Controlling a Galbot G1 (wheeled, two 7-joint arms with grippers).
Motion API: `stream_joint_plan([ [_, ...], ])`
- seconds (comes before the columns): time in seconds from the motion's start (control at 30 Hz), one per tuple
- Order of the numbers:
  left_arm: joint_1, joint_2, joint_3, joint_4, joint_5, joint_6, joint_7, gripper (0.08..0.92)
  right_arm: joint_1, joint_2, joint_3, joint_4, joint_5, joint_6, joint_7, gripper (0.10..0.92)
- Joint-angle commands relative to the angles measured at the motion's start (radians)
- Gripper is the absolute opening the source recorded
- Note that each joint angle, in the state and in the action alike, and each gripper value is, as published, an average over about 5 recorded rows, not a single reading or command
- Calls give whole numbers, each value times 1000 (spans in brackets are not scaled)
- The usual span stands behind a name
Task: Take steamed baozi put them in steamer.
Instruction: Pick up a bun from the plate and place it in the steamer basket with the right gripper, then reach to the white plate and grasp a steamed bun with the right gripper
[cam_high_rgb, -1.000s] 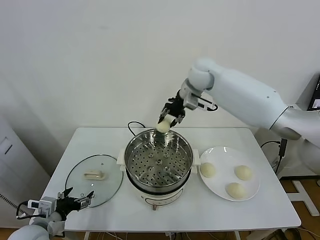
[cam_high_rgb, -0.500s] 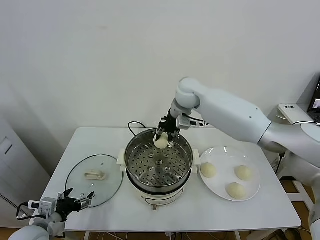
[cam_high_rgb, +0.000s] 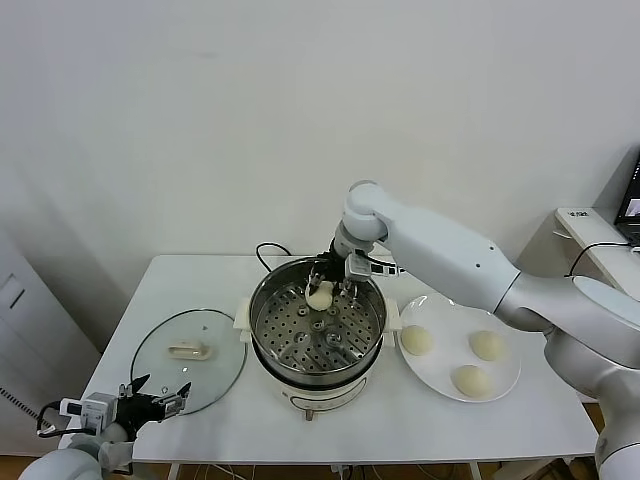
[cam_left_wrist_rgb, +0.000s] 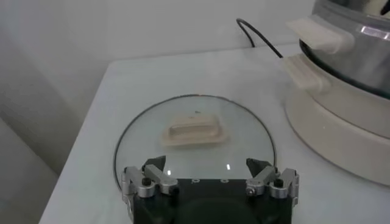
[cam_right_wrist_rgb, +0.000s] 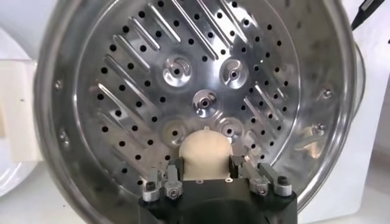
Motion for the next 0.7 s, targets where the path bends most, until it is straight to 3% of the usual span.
stream_joint_plan([
  [0.03, 0, 2, 0, 2, 0, 0, 1, 823, -33, 8, 35, -3, -46, 49, 16, 532],
  [0.17, 1, 2, 0, 3, 0, -1, 1, 823, -10, -6, 15, 6, 14, 49, 12, 651],
  [0.37, -3, 2, 0, 6, 0, -1, 2, 823, 176, -81, -120, 22, 320, -3, -17, 800],
  [0.7, -3, 2, 0, 4, -1, -3, 3, 823, 504, -231, -413, -85, 773, -427, -148, 823],
])
